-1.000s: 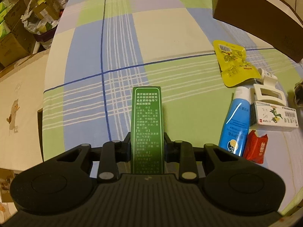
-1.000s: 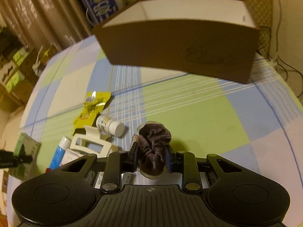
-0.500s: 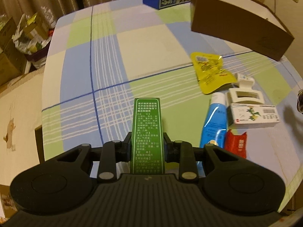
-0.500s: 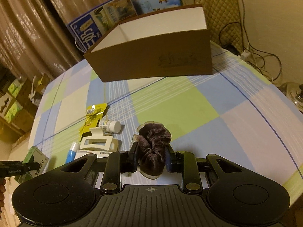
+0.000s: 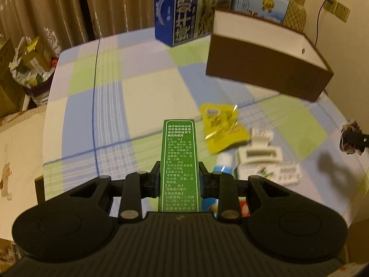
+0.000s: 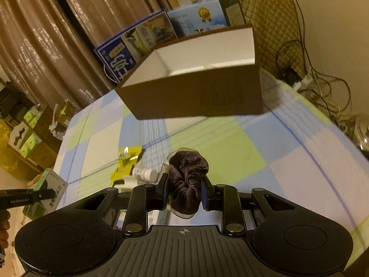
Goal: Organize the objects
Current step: 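Carry the green box and brown scrunchie into the brown cardboard box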
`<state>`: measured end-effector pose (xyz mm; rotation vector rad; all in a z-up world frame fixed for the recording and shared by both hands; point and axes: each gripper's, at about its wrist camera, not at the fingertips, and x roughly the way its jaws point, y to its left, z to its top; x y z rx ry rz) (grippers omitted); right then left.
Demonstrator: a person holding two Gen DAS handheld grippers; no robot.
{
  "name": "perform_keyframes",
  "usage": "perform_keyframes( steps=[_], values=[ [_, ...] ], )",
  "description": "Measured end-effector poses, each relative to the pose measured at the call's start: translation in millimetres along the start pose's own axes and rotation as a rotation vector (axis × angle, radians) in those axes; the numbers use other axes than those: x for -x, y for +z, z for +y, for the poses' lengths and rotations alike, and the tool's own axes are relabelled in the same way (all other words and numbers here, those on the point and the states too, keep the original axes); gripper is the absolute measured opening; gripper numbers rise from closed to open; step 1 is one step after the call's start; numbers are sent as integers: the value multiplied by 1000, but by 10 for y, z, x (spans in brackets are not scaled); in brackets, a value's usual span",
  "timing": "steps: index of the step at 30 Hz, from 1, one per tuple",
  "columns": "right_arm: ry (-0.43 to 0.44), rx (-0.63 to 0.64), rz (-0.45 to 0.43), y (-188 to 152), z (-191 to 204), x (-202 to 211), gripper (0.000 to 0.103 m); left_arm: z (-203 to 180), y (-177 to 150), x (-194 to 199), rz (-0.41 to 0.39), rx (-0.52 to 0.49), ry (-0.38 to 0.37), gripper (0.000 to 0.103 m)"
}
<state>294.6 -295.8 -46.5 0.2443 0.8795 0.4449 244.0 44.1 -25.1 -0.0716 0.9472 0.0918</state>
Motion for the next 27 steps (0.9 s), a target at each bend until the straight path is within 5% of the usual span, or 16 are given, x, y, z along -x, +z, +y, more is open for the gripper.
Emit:
perform_keyframes(
  steps=[13,27],
  values=[
    [55,62,-37,880,-490,-67,24,-725,825,-181,-85,-8,-24,25],
    [85,131,-78,1840,-778,-447,24,-1461,2165,-710,-198,-105,2,26]
  ],
)
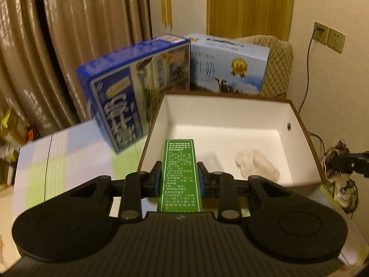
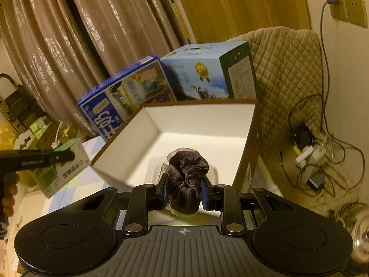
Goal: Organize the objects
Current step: 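Carry the green box and brown scrunchie into the brown cardboard box, then open the left gripper on the green box while the right gripper drops the scrunchie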
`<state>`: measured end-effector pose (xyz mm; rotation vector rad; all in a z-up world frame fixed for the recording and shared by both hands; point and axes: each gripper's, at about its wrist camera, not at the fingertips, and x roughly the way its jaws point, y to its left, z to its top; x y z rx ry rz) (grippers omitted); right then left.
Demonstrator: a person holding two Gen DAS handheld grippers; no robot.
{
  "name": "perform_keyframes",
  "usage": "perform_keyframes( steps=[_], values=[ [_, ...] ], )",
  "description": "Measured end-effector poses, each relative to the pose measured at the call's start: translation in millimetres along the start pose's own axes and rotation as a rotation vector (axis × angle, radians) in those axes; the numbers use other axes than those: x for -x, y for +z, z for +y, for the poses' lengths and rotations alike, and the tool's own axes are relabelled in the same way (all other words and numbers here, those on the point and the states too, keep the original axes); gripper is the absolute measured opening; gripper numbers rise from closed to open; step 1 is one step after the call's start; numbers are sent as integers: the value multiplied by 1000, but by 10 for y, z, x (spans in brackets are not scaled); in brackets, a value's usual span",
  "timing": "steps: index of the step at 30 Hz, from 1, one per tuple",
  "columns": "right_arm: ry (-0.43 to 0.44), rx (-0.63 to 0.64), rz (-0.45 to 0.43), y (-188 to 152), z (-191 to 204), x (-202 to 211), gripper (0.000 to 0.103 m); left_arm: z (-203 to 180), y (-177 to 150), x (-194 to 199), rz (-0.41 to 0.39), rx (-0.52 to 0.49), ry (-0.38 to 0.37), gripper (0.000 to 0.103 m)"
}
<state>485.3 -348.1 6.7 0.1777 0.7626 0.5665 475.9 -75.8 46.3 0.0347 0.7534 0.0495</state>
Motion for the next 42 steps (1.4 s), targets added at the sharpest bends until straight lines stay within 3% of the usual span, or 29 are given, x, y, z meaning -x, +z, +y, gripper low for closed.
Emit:
perform_keyframes(
  steps=[10,24,34,42],
  values=[
    [-22,-2,40,335,-278,-479,24,-63,423,-856,79,3,19,26],
    [-56,13,97,505,-471,-945,24,-107,454,-1780,184,-12,77,26],
    [-66,23,117,552,-514,-1081,24,-61,319,-2085,240,2,105,26],
    [-76,43,125,593,-514,-1124,24,0,348,-1971,226,17,86,29]
  ],
)
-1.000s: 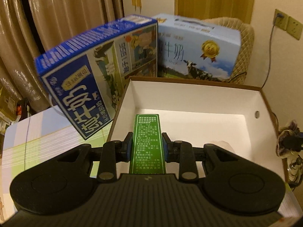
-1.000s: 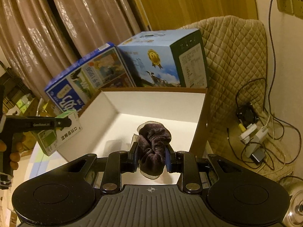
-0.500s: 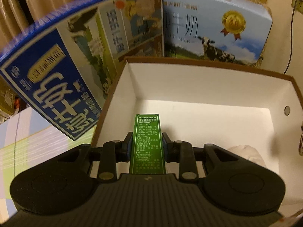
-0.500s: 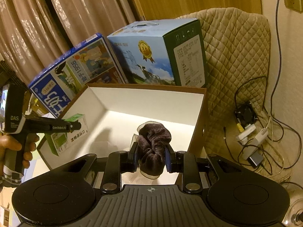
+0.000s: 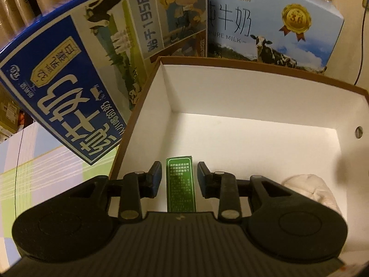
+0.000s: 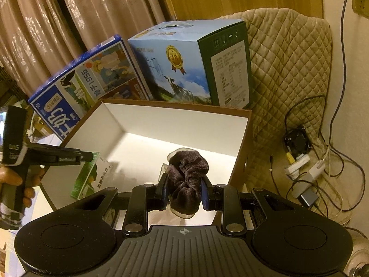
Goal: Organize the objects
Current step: 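Open the left gripper on the green box while the right gripper drops the scrunchie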
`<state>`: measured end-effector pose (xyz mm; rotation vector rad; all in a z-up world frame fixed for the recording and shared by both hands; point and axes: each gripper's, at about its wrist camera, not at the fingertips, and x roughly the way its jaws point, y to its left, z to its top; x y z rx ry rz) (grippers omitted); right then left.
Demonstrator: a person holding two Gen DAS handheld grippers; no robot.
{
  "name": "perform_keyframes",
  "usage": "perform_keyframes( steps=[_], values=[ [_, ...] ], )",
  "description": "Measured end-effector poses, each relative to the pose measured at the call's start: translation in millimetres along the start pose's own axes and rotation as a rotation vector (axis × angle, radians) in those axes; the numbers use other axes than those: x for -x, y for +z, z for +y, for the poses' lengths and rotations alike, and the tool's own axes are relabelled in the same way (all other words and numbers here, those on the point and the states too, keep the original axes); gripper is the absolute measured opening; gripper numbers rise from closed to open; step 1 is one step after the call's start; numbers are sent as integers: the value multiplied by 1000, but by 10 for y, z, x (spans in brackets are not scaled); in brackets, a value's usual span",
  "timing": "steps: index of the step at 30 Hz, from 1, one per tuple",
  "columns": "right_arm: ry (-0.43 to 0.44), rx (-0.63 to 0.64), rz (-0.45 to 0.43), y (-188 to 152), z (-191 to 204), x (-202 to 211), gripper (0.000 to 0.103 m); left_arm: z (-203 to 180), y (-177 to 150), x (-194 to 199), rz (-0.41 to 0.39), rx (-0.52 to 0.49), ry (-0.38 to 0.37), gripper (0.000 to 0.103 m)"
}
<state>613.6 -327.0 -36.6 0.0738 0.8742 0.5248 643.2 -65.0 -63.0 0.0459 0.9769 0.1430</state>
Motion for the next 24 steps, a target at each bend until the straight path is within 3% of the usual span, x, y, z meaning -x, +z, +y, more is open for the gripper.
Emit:
perform_keyframes(
  steps=[7,10,13,14,24],
  values=[
    [-48,29,-2,84,31,-76,27,43,-42,266,-35,1,-19,40],
    [-48,29,-33,128,24,-88,47,74,-68,394,-55,11,-19,48],
    [-44,37,-54,179,24,-70,55,103,-96,524,-73,18,-23,57],
    [-42,43,-57,192,25,-62,56,113,-109,571,-79,23,-22,62],
    [2,42,-68,108,74,211,57,145,-310,1035,-117,59,-17,78]
  ],
)
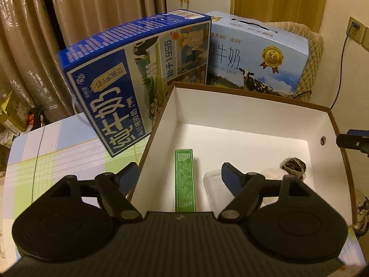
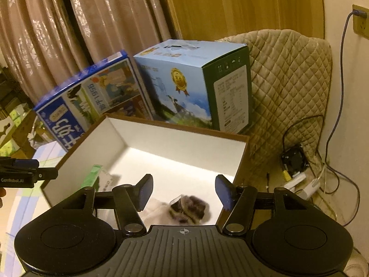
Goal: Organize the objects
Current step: 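Open the left gripper on the green box while the right gripper drops the scrunchie, then withdraw both grippers from the brown box toward the remaining table items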
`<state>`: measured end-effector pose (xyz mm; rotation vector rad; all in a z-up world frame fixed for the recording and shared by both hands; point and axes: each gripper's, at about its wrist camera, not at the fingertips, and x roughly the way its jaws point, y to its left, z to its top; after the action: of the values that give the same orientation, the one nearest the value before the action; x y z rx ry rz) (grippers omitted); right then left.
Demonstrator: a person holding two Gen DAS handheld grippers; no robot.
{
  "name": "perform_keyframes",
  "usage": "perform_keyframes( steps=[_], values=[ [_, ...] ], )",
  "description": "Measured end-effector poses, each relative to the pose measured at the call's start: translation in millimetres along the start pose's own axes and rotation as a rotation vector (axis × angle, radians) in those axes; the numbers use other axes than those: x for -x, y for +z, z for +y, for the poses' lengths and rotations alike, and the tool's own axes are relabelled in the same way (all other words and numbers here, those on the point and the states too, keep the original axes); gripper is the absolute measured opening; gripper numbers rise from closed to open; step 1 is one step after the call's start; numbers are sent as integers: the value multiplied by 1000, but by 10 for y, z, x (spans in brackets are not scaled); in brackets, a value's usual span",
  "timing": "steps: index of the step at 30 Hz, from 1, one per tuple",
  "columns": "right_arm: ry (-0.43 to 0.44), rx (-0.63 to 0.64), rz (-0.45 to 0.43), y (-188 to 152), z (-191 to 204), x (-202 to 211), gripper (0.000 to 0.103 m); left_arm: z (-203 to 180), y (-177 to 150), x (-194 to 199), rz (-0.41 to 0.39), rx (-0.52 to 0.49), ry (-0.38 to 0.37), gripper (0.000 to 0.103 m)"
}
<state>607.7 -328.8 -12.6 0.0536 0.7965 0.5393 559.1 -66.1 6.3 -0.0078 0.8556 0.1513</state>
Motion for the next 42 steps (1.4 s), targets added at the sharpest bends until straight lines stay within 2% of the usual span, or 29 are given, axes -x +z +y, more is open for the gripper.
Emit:
perform_keyframes(
  steps=[6,23,33,42],
  values=[
    [46,-5,-10,-157,68,240,57,2,-189,310,-5,14,23,85],
    [119,24,-13,-541,274,778,57,127,-923,1155,-6,139,80,88],
    [134,6,26,-960,642,1007,57,386,-1533,1472,44,187,112,88],
    [127,-10,86,-1417,1103,1120,57,795,-2081,1746,87,219,118,88]
  ],
)
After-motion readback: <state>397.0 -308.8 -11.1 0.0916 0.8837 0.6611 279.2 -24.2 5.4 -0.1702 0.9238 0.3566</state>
